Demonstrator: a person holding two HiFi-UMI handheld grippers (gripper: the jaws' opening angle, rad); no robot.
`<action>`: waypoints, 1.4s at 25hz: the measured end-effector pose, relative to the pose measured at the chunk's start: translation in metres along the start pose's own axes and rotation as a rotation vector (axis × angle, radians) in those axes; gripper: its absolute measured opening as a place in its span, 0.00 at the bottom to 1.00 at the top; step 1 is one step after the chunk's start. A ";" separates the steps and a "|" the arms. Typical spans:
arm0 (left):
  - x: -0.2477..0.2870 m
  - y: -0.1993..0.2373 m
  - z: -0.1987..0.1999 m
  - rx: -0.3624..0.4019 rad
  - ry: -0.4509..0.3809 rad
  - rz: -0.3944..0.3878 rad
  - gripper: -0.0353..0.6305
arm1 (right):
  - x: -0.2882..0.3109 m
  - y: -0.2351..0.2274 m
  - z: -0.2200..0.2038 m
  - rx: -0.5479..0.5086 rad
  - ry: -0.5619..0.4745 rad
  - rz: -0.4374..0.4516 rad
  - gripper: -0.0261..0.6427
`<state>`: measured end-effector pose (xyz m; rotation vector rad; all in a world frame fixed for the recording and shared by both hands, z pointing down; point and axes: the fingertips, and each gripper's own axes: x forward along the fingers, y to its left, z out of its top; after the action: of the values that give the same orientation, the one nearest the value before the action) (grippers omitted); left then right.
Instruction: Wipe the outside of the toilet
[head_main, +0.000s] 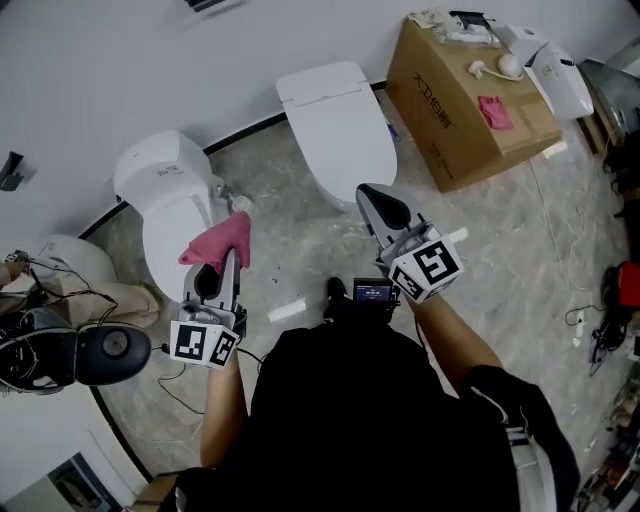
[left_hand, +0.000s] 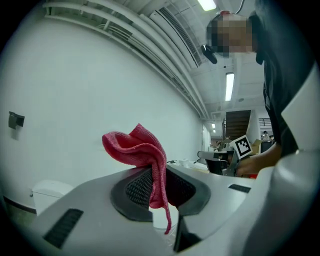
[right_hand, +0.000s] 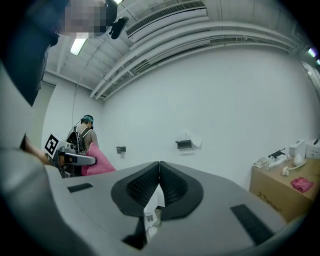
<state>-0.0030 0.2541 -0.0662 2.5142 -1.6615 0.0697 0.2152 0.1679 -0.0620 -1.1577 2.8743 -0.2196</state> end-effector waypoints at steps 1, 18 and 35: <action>-0.004 -0.003 -0.005 0.012 0.004 0.000 0.16 | -0.005 0.004 -0.003 0.003 0.003 -0.007 0.09; -0.163 -0.059 -0.090 -0.105 0.036 -0.003 0.16 | -0.134 0.145 -0.058 -0.011 0.149 -0.024 0.09; -0.110 -0.142 -0.045 -0.044 -0.013 -0.150 0.16 | -0.180 0.109 -0.036 -0.030 0.091 0.007 0.09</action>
<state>0.0854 0.4154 -0.0445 2.6023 -1.4563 0.0024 0.2669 0.3740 -0.0459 -1.1715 2.9702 -0.2365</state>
